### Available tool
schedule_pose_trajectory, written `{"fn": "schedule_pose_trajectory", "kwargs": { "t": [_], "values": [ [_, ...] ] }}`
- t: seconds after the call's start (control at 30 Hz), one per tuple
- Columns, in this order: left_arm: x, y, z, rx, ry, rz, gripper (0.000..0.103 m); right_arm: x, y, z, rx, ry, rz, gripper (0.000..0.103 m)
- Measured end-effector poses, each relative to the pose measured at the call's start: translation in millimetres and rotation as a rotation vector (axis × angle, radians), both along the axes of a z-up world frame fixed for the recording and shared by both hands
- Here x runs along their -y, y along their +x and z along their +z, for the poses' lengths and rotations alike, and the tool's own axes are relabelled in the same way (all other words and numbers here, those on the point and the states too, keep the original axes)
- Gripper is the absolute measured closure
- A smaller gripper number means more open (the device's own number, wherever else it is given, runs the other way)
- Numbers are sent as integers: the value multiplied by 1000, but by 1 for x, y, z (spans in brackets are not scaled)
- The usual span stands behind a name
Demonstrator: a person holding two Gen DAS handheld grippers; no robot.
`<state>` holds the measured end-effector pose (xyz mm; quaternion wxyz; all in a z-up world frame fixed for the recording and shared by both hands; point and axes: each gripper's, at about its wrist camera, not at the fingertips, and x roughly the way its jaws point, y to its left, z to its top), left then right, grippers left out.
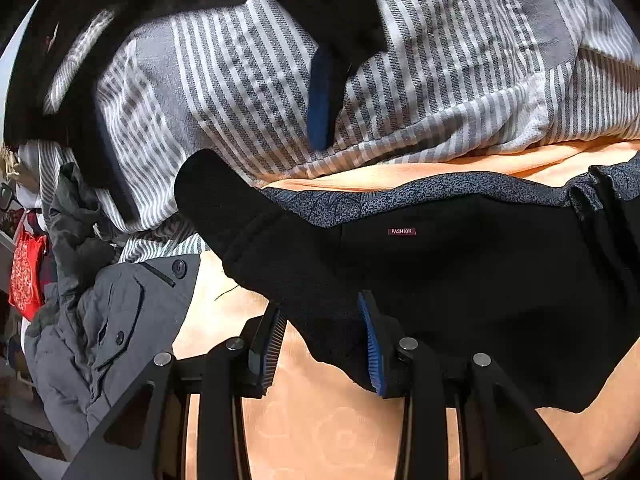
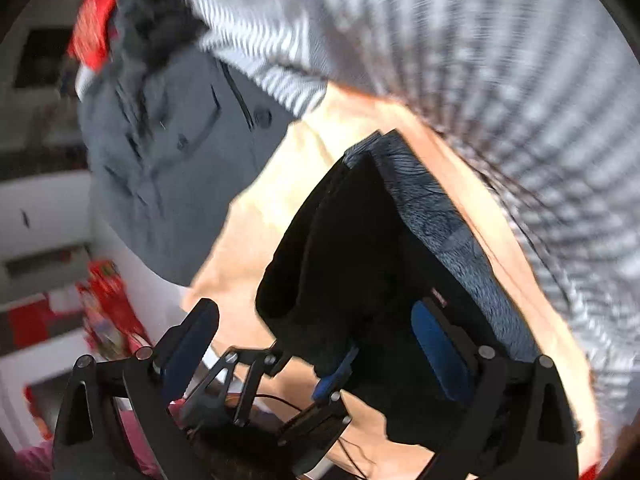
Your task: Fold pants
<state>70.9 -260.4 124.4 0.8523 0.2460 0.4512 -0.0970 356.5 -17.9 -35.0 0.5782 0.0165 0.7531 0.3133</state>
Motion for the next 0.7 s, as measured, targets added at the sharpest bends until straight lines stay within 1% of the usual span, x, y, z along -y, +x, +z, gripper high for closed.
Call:
{"fn": "schedule_pose_trajectory", "kwargs": {
  "t": [0.07, 0.1, 0.13, 0.17, 0.2, 0.23, 0.3, 0.33, 0.4, 0.53, 0.6, 0.7],
  "values": [
    [0, 0, 0, -1, -1, -1, 66, -14, -2, -13, -37, -13, 39, 5],
    [-1, 0, 0, -3, -3, 0, 65, -17, -2, -18, -53, -13, 46, 7],
    [-1, -1, 0, -4, -3, 2, 65, -20, -4, -26, -89, -12, 53, 16],
    [-2, -1, 0, -8, -4, 7, 65, -21, -5, -32, -116, -12, 48, 29],
    [-3, 0, -1, -18, -5, 17, 65, -18, -7, -38, -141, -14, 29, 68],
    [-4, 0, -1, -21, -10, 21, 65, -15, -5, -42, -147, -9, 8, 74],
    [-4, 0, 1, -9, -14, 7, 65, -2, -7, -42, -137, 33, -39, 79],
    [-1, -1, 4, 1, -11, -3, 65, 4, -8, -38, -131, 49, -53, 79],
    [8, -6, 12, 21, -14, -31, 65, 28, -14, -29, -104, 123, -101, 79],
    [29, -19, 38, 60, -46, -99, 65, 78, -28, -12, -80, 251, -230, 80],
    [44, -29, 54, 76, -67, -147, 65, 115, -45, 1, -46, 347, -320, 80],
    [66, -41, 72, 69, -106, -200, 65, 168, -70, 15, -2, 461, -450, 80]
  ]
}}
